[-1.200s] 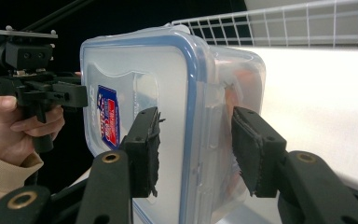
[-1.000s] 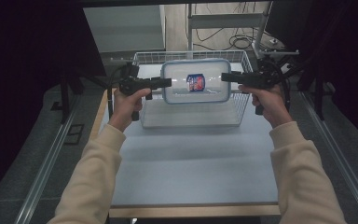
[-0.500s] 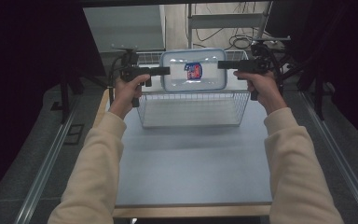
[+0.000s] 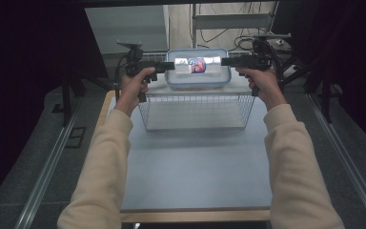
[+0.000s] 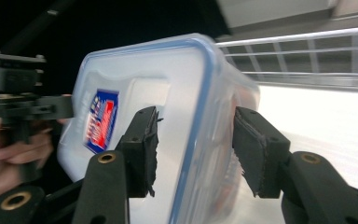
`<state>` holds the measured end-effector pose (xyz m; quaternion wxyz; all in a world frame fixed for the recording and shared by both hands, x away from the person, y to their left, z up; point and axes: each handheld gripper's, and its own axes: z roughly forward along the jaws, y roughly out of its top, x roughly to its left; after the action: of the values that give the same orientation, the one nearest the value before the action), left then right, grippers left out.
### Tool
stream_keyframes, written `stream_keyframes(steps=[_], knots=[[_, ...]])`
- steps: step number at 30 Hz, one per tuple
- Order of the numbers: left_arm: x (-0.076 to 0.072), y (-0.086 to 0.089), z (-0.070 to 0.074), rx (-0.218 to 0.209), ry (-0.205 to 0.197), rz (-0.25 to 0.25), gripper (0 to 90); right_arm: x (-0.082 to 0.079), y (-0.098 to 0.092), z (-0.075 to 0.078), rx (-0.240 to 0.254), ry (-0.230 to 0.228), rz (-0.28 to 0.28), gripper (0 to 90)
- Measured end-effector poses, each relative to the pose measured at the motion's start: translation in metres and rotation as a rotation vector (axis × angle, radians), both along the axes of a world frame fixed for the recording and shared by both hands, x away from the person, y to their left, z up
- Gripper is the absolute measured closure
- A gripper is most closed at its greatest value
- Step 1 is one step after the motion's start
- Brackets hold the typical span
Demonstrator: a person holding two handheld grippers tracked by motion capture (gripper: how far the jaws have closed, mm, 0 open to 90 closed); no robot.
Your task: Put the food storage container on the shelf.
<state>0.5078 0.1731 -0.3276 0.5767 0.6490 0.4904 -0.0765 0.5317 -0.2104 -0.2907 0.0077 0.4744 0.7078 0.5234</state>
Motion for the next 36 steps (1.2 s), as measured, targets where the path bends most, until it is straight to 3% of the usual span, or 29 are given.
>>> stream_keyframes(steps=[1, 3, 6, 11, 16, 23, 33, 36], knots=[[0.005, 0.000, -0.004, -0.018, 0.025, 0.004, 43.4, 0.001, 0.002, -0.001, -0.015, 0.009, -0.013, 52.7], [0.008, 0.000, -0.007, -0.029, 0.040, 0.014, 42.6, 0.003, 0.002, -0.003, -0.008, 0.019, -0.029, 53.1], [0.010, -0.001, -0.009, -0.009, 0.038, 0.056, 40.8, 0.005, 0.006, -0.007, -0.019, 0.017, -0.060, 56.5], [0.010, -0.003, -0.005, 0.028, 0.027, 0.071, 38.6, 0.003, 0.003, -0.006, 0.000, 0.013, -0.076, 56.3], [0.002, -0.003, 0.002, 0.034, -0.021, 0.092, 31.6, -0.003, -0.005, -0.003, 0.008, -0.015, -0.076, 55.2], [-0.022, 0.003, 0.006, 0.062, -0.075, 0.110, 27.7, -0.016, -0.015, -0.002, 0.008, -0.046, -0.040, 47.6], [-0.069, 0.003, 0.007, 0.118, -0.168, 0.057, 25.2, -0.051, -0.020, -0.009, -0.058, -0.134, 0.037, 37.9], [-0.084, 0.003, 0.004, 0.131, -0.183, 0.046, 24.7, -0.067, -0.027, -0.014, -0.038, -0.153, 0.062, 37.1]])
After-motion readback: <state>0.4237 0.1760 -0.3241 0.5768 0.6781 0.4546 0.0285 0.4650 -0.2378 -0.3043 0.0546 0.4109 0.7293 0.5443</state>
